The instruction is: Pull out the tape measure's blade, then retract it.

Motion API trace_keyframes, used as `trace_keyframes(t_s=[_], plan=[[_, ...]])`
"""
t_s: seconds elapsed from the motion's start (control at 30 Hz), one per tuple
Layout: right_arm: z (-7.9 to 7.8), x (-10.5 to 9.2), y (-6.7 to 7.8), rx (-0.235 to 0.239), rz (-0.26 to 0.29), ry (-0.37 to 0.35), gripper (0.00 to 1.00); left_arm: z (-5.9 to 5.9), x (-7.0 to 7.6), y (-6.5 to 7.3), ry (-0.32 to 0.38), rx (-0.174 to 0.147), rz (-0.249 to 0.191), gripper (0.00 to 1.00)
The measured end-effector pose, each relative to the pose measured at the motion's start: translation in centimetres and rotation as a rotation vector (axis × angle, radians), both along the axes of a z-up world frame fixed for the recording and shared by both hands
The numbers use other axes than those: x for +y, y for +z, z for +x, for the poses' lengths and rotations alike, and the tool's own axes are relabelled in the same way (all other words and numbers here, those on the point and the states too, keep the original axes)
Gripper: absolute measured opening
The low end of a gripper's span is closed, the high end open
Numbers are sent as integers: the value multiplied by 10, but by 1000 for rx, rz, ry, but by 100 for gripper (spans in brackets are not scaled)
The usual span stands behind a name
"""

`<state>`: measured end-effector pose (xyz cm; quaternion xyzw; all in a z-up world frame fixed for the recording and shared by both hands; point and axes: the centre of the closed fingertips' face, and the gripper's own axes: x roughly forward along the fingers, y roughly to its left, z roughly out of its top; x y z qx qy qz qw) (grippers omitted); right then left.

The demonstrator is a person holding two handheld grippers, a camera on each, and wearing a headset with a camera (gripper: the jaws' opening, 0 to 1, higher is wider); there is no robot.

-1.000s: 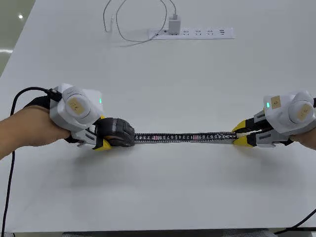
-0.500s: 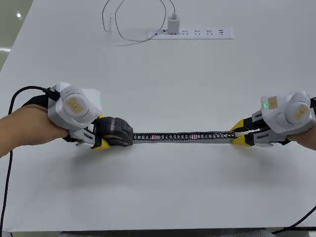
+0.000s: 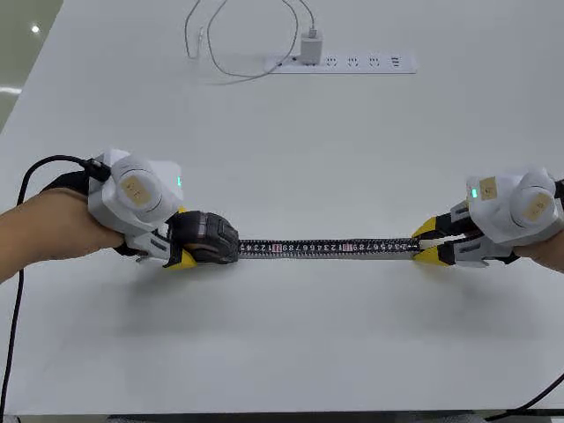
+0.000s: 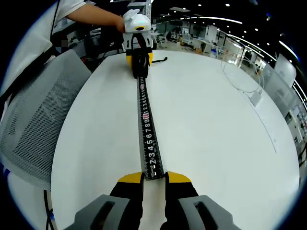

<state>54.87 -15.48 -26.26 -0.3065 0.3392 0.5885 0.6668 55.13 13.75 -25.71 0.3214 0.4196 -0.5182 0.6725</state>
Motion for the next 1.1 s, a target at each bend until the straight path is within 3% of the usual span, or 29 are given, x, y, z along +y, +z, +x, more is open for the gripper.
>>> trace_keyframes(t_s=[0.1, 0.4, 0.73, 0.9, 1.1], plan=[[0, 2, 0, 2, -5, -9, 20, 0, -1, 3, 5, -1, -18, 32], [1, 6, 3, 3, 10, -21, 20, 0, -3, 6, 3, 1, -38, 33], [-1, 8, 3, 16, 16, -46, 26, -2, -2, 3, 9, 7, -33, 45], [-3, 9, 2, 29, 15, -58, 30, 0, -4, 6, 26, -3, -55, 55], [-3, 9, 3, 32, 13, -64, 32, -1, -5, 7, 19, -2, -60, 55]])
